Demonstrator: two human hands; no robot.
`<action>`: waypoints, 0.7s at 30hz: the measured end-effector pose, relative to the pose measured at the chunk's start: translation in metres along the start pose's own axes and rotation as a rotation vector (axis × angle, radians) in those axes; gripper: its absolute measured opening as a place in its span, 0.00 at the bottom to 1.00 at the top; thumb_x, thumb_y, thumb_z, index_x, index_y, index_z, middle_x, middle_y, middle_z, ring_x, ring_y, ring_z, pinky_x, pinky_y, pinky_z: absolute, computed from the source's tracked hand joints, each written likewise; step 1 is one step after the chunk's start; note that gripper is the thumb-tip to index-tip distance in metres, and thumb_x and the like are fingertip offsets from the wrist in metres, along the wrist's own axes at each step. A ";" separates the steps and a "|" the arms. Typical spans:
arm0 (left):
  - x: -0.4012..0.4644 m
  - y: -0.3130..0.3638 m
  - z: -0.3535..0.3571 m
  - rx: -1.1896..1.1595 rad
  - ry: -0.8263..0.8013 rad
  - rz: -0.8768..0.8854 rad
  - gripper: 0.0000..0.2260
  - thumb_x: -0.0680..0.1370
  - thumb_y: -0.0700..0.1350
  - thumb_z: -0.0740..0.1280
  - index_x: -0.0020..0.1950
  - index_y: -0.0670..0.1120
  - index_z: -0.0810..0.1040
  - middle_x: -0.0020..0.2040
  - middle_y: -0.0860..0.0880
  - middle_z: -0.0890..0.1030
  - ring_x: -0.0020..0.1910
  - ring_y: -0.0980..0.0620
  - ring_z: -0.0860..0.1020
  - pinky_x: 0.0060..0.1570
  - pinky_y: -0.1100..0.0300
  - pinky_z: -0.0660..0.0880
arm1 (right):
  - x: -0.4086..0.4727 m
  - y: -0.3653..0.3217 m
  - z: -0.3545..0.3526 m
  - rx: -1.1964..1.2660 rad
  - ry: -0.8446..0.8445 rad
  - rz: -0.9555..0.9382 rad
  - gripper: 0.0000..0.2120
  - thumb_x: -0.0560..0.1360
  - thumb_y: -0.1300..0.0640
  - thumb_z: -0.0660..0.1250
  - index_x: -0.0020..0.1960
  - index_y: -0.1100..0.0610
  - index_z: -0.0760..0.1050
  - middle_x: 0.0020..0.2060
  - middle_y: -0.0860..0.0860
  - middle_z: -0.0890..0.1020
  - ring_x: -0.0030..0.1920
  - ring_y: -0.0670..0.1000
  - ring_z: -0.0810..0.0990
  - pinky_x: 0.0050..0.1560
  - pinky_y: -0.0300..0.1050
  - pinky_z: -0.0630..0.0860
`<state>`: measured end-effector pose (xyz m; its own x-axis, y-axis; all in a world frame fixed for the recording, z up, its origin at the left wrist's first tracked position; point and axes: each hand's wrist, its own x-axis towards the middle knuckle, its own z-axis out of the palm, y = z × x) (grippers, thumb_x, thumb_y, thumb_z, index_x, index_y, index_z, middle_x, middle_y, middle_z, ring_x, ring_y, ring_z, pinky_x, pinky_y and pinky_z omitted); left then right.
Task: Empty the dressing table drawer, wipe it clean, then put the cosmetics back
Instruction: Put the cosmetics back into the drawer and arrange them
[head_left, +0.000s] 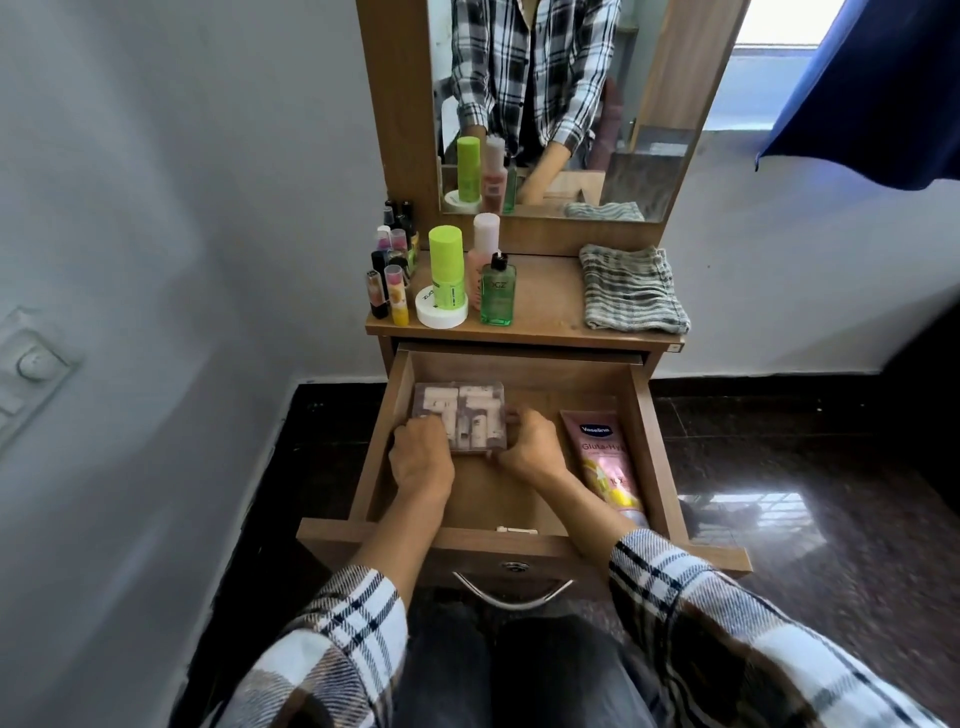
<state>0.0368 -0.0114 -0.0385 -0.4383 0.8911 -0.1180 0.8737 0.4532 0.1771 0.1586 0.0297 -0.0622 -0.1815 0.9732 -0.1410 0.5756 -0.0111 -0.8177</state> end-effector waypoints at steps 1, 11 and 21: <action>0.000 0.000 0.000 0.000 0.005 0.000 0.11 0.80 0.36 0.57 0.59 0.39 0.75 0.57 0.41 0.78 0.55 0.44 0.77 0.46 0.56 0.75 | 0.000 0.000 0.000 0.000 0.000 -0.004 0.27 0.67 0.65 0.74 0.64 0.62 0.71 0.60 0.57 0.78 0.59 0.55 0.78 0.58 0.49 0.77; -0.003 0.005 -0.003 -0.028 0.095 -0.012 0.08 0.79 0.37 0.59 0.55 0.41 0.76 0.53 0.43 0.79 0.51 0.45 0.79 0.39 0.58 0.71 | 0.002 -0.003 0.007 -0.033 -0.025 -0.049 0.20 0.70 0.58 0.73 0.60 0.61 0.76 0.57 0.58 0.80 0.57 0.56 0.79 0.58 0.50 0.76; -0.001 0.004 0.001 -0.051 0.089 -0.040 0.08 0.79 0.40 0.62 0.56 0.42 0.76 0.53 0.44 0.79 0.51 0.47 0.79 0.37 0.60 0.70 | 0.001 -0.003 0.002 -0.092 0.004 -0.063 0.17 0.71 0.58 0.72 0.58 0.62 0.75 0.54 0.57 0.81 0.55 0.56 0.80 0.55 0.53 0.78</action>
<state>0.0404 -0.0106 -0.0383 -0.4917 0.8698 -0.0397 0.8440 0.4874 0.2238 0.1554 0.0299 -0.0610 -0.2167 0.9722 -0.0891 0.6342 0.0708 -0.7699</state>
